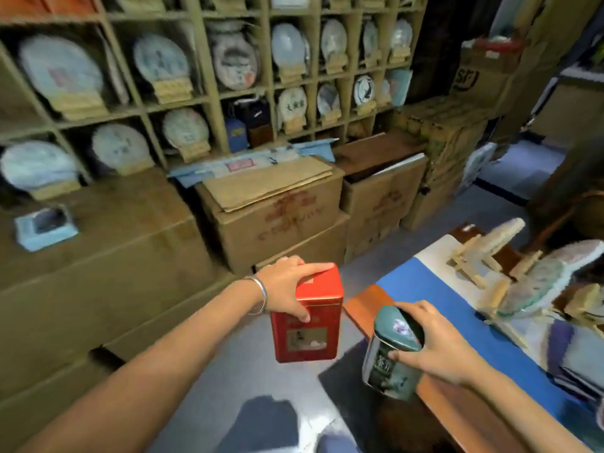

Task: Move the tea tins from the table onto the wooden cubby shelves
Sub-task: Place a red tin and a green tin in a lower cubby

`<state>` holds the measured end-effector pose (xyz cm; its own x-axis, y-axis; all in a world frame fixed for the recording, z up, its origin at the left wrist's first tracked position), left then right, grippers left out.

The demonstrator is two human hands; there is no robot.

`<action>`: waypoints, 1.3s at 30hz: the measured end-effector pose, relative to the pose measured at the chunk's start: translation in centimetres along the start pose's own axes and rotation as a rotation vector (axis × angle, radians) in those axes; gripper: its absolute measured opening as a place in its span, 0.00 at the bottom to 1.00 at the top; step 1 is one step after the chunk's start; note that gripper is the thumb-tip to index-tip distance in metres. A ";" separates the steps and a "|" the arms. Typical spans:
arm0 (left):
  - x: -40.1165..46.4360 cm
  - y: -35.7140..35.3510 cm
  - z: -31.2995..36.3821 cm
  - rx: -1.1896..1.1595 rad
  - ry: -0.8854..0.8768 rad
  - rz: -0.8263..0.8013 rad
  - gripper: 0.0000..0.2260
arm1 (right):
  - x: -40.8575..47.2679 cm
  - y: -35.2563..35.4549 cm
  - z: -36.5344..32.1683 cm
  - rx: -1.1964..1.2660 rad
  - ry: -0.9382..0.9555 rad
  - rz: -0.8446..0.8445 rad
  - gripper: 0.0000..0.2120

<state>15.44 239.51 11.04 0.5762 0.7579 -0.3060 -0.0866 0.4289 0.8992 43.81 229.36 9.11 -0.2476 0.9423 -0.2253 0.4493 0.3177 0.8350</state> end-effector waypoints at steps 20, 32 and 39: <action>-34.1 7.4 -32.4 -0.218 0.665 0.325 0.46 | 27.2 -11.3 -44.8 -0.132 0.735 -0.329 0.41; -41.6 21.0 -50.1 -0.164 0.852 0.481 0.46 | 45.1 -9.1 -66.3 -0.135 0.965 -0.259 0.40; -42.4 26.7 -59.5 -0.175 0.820 0.496 0.46 | 53.8 -9.2 -77.2 -0.186 1.000 -0.249 0.40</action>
<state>-59.60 248.10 29.45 -0.2976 0.9507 -0.0874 -0.3241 -0.0145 0.9459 -39.88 269.02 28.05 -0.9499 0.3091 0.0455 0.1700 0.3893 0.9053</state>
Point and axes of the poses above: each hand's wrist, its own x-axis towards the middle knuckle, its own y-axis out of the back of the hand, z = x × y, the point moved 2 cm from there along x, towards the middle knuckle, and after that the axes turned 6 degrees about -z, right-handed, at the moved point
